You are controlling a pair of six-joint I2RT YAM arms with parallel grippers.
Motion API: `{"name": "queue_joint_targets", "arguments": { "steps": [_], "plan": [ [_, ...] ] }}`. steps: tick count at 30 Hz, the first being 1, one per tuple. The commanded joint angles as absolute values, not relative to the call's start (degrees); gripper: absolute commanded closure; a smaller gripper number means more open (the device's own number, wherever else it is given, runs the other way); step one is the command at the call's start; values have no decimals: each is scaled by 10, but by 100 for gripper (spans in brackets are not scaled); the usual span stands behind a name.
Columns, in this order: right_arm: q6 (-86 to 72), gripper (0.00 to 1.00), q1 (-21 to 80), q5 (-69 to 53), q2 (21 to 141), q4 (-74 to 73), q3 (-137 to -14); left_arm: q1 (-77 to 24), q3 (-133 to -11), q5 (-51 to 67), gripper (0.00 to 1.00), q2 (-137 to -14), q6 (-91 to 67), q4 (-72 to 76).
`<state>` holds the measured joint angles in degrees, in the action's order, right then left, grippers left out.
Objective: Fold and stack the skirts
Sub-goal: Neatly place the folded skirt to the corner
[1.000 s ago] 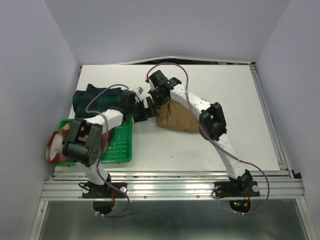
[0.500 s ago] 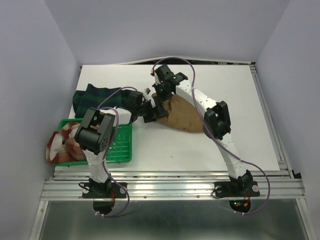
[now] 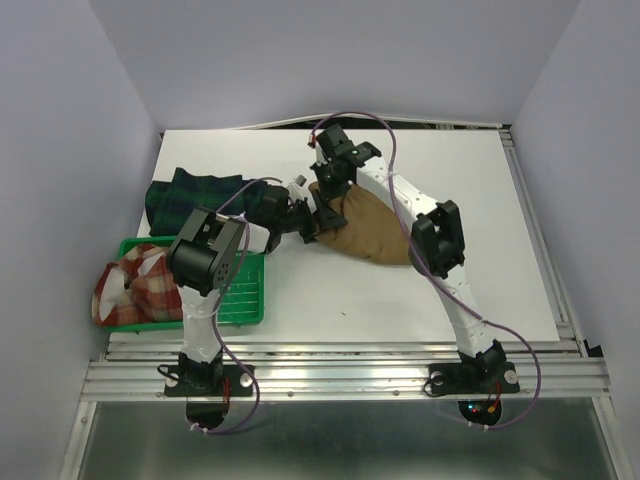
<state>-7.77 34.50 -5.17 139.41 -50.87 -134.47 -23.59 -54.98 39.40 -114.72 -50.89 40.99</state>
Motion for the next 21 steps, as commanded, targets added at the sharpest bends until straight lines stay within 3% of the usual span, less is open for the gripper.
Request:
{"name": "queue_joint_targets", "arguments": {
  "steps": [1,9,14,16,17,18,19,20,21],
  "plan": [
    [-96,100,355,-79,1341,-491,-1346,-248,-560,393,2,-1167,-539,467],
    [-105,99,355,-72,1341,-491,-1353,-262,-571,327,11,-1181,-554,440],
    [-109,98,355,-75,1337,-492,-1343,-268,-612,280,39,-1188,-506,339],
    [-105,86,355,-68,1335,-491,-1345,-268,-616,281,47,-1188,-506,327],
    [-101,75,355,-62,1336,-490,-1346,-268,-614,284,56,-1186,-505,325],
    [-93,57,355,-41,1334,-490,-1350,-267,-612,286,58,-1179,-506,322],
    [-87,57,355,-27,1333,-489,-1350,-266,-607,287,60,-1173,-507,320],
    [-84,39,355,-11,1331,-488,-1353,-265,-603,287,62,-1167,-510,319],
    [-84,37,355,9,1326,-486,-1354,-263,-592,288,63,-1160,-515,319]
  ]
}}
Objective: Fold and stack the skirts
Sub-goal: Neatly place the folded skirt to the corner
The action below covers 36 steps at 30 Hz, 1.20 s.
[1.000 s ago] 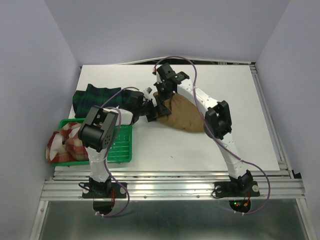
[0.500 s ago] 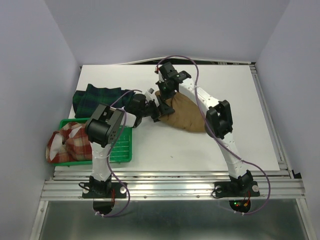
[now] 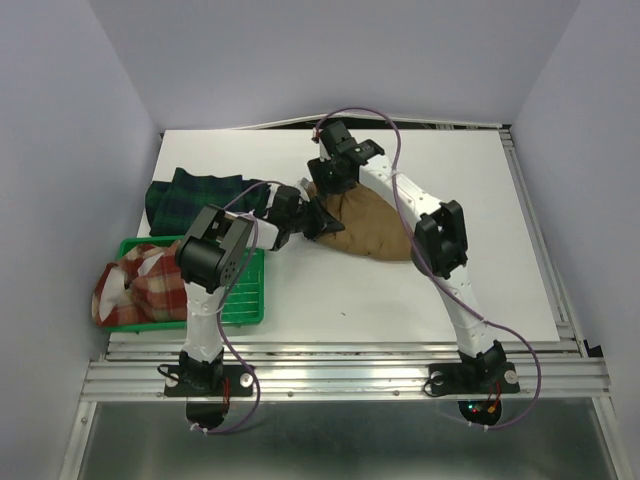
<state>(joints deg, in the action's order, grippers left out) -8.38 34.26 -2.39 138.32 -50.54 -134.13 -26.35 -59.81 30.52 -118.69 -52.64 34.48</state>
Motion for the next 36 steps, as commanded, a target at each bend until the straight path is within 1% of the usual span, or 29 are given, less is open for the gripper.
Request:
{"name": "queue_joint_targets", "arguments": {
  "steps": [1,2,3,5,7,8,9,10,11,13,19,23,27,32,36],
  "plan": [
    [-79,33,347,55,1325,-484,-1354,-258,-588,287,63,-1148,-516,312],
    [-77,24,335,68,1322,-483,-1353,-257,-585,282,63,-1141,-514,301],
    [-74,17,329,78,1319,-480,-1348,-255,-585,277,63,-1135,-505,289],
    [-68,14,313,99,1310,-478,-1341,-253,-590,265,65,-1117,-490,256],
    [-67,11,285,98,1306,-478,-1332,-253,-620,251,71,-1108,-450,216],
    [-65,10,276,90,1298,-477,-1330,-253,-632,237,77,-1106,-433,176],
    [-62,9,260,87,1296,-477,-1325,-253,-662,227,78,-1101,-396,136],
    [-60,7,252,84,1291,-477,-1323,-253,-675,216,82,-1097,-396,135],
    [-56,3,236,75,1284,-477,-1320,-253,-705,181,100,-1094,-355,91],
    [-46,0,223,63,1278,-478,-1310,-253,-727,126,100,-1085,-319,36],
    [-26,0,180,61,1258,-477,-1285,-249,-795,34,100,-1056,-161,-63],
    [-19,0,160,57,1251,-477,-1274,-222,-826,40,100,-1034,-85,-99],
    [-18,0,155,55,1245,-477,-1260,-192,-859,87,100,-1015,-29,-165],
    [-20,0,155,51,1241,-477,-1253,-148,-878,94,100,-996,0,-196],
    [-25,0,155,40,1237,-478,-1240,-102,-894,128,100,-995,30,-217]
  ]
}}
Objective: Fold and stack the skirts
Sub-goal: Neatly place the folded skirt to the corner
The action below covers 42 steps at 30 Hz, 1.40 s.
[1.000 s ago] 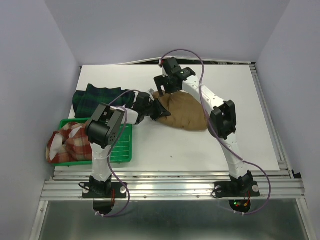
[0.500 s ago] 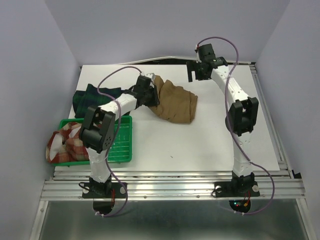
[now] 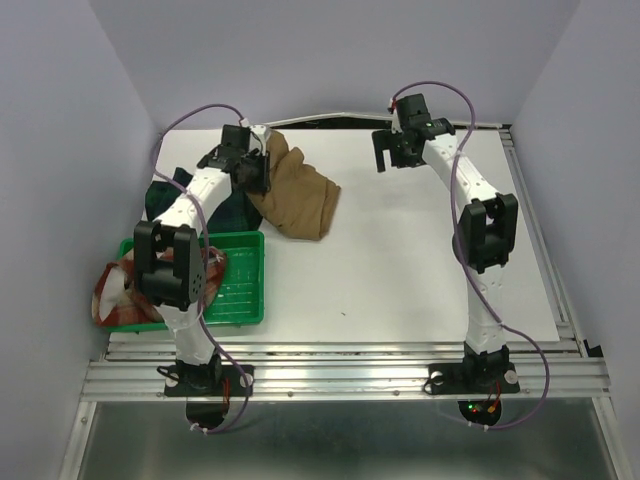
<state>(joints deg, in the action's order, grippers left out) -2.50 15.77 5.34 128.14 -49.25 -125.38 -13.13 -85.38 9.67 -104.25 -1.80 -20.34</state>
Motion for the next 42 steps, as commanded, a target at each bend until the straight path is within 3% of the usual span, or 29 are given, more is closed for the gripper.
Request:
{"name": "queue_joint_targets", "arguments": {
  "steps": [1,18,33,42],
  "plan": [
    [-24,0,155,40,1237,-478,-1238,-88,-894,134,100,-991,33,-219],
    [-11,0,155,56,1235,-482,-1226,58,-945,277,100,-945,18,-230],
    [-6,0,155,57,1228,-483,-1212,164,-906,370,100,-933,19,-239],
    [-6,0,155,59,1226,-484,-1206,195,-889,345,100,-973,61,-243]
  ]
}}
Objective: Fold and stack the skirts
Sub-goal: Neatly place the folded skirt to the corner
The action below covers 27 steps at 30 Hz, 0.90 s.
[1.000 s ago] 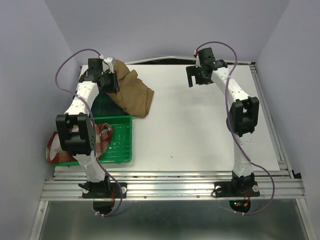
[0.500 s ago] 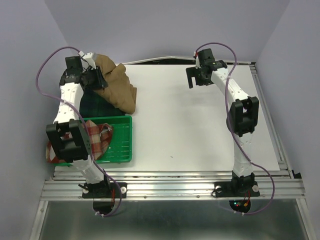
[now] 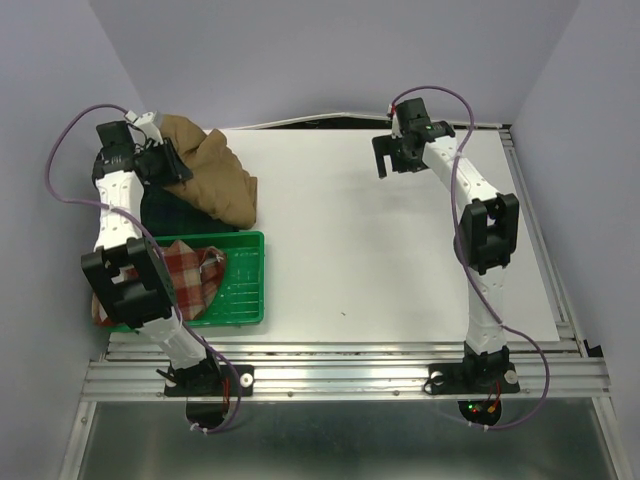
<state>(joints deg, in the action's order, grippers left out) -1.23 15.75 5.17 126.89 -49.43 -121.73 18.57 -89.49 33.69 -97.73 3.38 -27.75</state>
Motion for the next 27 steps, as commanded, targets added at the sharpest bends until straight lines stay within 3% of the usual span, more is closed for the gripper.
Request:
{"name": "queue_joint_targets", "arguments": {
  "steps": [1,15,16,17,19,27],
  "plan": [
    [-7,0,155,59,1226,-484,-1204,203,-880,342,100,-981,62,-237],
    [13,0,155,62,1223,-486,-1193,239,-830,156,100,-1037,94,-197],
    [15,0,155,62,1223,-486,-1193,239,-829,147,97,-1047,97,-200],
    [14,0,155,63,1223,-487,-1193,240,-827,134,84,-1049,99,-200],
    [16,0,155,62,1223,-487,-1192,240,-822,126,72,-1051,101,-201],
    [25,0,155,59,1226,-492,-1195,240,-824,35,54,-1003,103,-211]
  ]
}}
